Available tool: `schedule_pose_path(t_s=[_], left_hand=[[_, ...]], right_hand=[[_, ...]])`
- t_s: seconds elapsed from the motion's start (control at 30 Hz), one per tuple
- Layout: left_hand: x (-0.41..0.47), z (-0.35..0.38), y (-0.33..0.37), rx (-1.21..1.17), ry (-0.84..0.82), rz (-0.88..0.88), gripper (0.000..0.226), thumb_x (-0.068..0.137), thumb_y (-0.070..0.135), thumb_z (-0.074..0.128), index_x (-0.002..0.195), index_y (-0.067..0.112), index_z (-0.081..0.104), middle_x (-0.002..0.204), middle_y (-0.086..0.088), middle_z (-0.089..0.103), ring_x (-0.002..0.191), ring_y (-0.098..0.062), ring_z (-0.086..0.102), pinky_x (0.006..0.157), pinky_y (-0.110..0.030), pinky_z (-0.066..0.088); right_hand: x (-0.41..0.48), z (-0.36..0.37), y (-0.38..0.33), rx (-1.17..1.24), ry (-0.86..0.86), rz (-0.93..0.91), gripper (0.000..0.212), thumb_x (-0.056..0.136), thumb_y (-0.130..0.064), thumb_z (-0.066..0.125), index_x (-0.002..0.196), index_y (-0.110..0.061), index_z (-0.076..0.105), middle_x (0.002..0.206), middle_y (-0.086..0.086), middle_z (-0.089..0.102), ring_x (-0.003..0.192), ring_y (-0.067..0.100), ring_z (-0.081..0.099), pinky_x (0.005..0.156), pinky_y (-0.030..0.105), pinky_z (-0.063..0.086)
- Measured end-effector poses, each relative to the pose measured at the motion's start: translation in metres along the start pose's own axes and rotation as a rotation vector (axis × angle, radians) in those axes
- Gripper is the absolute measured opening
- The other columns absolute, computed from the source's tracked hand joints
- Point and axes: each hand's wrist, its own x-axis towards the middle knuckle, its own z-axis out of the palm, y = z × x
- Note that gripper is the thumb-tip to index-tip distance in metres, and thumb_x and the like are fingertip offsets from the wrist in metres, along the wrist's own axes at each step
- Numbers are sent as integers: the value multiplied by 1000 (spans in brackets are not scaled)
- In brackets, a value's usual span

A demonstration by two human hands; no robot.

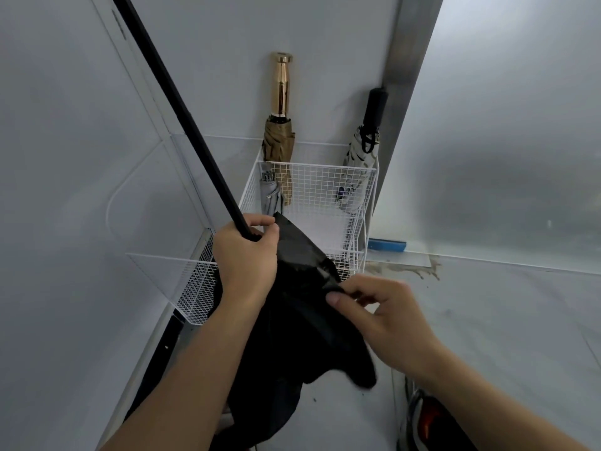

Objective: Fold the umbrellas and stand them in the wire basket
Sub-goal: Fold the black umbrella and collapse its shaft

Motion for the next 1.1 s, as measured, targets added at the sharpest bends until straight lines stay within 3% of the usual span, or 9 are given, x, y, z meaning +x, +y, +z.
schedule_pose_path(t_s=[0.07, 0.27, 0.4, 0.53, 0.63, 0.73, 0.83, 0.97, 1.1], left_hand=[[4, -2, -2, 15, 28, 8, 12, 87, 12, 71, 79, 22, 71, 67, 4, 60, 51, 1, 57, 48, -11, 43], [2, -1, -1, 62, 19, 89, 12, 87, 9, 70, 81, 20, 72, 67, 4, 61, 55, 2, 57, 51, -8, 42], [-5, 3, 1, 75, -18, 124, 14, 88, 10, 70, 81, 22, 71, 69, 6, 62, 59, 4, 59, 53, -7, 43], [-8, 5, 0, 80, -36, 132, 14, 87, 10, 71, 80, 23, 72, 69, 9, 63, 61, 3, 59, 53, -7, 42], [-10, 7, 0, 91, -66, 145, 13, 87, 10, 71, 81, 21, 72, 67, 8, 61, 58, 3, 58, 52, -7, 41], [-13, 7, 1, 117, -96, 176, 12, 87, 10, 71, 80, 20, 72, 65, 7, 60, 58, 3, 57, 54, -7, 43], [-10, 6, -1, 152, -97, 195, 12, 88, 10, 70, 80, 20, 71, 65, 9, 59, 60, 5, 58, 56, -5, 42], [-12, 6, -3, 215, -143, 251, 10, 88, 10, 70, 83, 19, 72, 62, 9, 58, 61, 2, 58, 58, -6, 42], [-11, 8, -3, 234, -220, 247, 10, 87, 10, 71, 81, 19, 73, 64, 5, 61, 66, -3, 61, 59, -8, 45]], right_hand=[[0, -7, -3, 87, 77, 0, 21, 88, -20, 71, 70, -29, 68, 65, -10, 64, 63, 4, 57, 61, 21, 47], [4, -14, -3, 115, 73, 101, 16, 87, -18, 72, 84, -32, 65, 78, -13, 67, 73, 4, 64, 65, 18, 48], [2, -12, -5, -34, 13, 7, 39, 79, -53, 70, 115, -45, 58, 107, -23, 64, 97, 4, 64, 78, 22, 54], [3, -9, -1, -196, -123, 40, 33, 80, -62, 59, 104, -41, 67, 101, -23, 63, 95, 2, 62, 77, 34, 56], [6, -8, 4, -239, -221, 127, 29, 82, -53, 67, 108, -40, 67, 90, -24, 65, 86, 1, 63, 75, 31, 55], [8, -9, 2, -105, -272, 152, 6, 83, -34, 76, 83, -30, 72, 76, -14, 64, 73, 7, 61, 68, 33, 54], [10, -18, -1, -20, -302, 163, 21, 79, -34, 80, 64, -29, 66, 71, -6, 60, 64, 7, 55, 59, 28, 47], [11, -27, -3, -163, -271, 120, 29, 77, -50, 73, 69, -23, 69, 73, -2, 64, 67, 12, 58, 64, 39, 51], [10, -35, 0, -54, -235, 163, 19, 79, -39, 76, 74, -21, 75, 75, 1, 71, 69, 18, 65, 67, 40, 53]])
